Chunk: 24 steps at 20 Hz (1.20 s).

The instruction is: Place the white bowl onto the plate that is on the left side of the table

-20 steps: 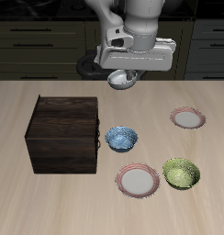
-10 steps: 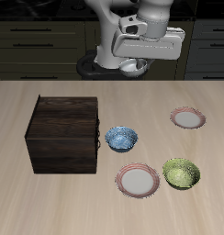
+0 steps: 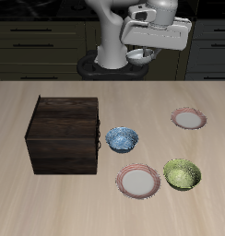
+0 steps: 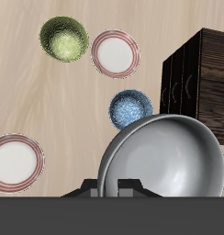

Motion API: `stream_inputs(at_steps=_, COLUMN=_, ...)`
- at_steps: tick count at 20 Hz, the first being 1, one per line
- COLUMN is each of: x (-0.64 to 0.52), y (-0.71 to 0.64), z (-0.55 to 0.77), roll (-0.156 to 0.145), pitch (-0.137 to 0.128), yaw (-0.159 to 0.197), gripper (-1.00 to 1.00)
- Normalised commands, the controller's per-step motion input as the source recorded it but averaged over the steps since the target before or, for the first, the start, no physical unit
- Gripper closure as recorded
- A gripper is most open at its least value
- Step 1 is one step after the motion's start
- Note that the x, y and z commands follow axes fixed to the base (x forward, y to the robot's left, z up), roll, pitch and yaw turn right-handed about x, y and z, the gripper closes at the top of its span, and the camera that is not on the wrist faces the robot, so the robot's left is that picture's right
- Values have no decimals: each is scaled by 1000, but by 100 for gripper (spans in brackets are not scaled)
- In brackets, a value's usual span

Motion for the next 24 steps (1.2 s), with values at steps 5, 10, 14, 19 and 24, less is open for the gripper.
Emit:
stream_inputs(at_steps=5, x=-100, y=172, z=43, roll=29, pitch=5, yaw=-25, gripper=100)
stream_inputs(at_steps=10, x=-154, y=353, z=58, roll=56, pitch=6, yaw=-36, gripper=100)
stream_inputs(at_steps=14, x=-259, y=437, z=101, roll=52, pitch=-27, yaw=-5, gripper=100)
stream_inputs(at_steps=19, x=-151, y=246, z=-8, roll=27, pitch=15, yaw=-27, gripper=100)
stream_inputs(at_steps=24, x=-79, y=122, z=-59, roll=-1, pitch=3, yaw=3, gripper=100)
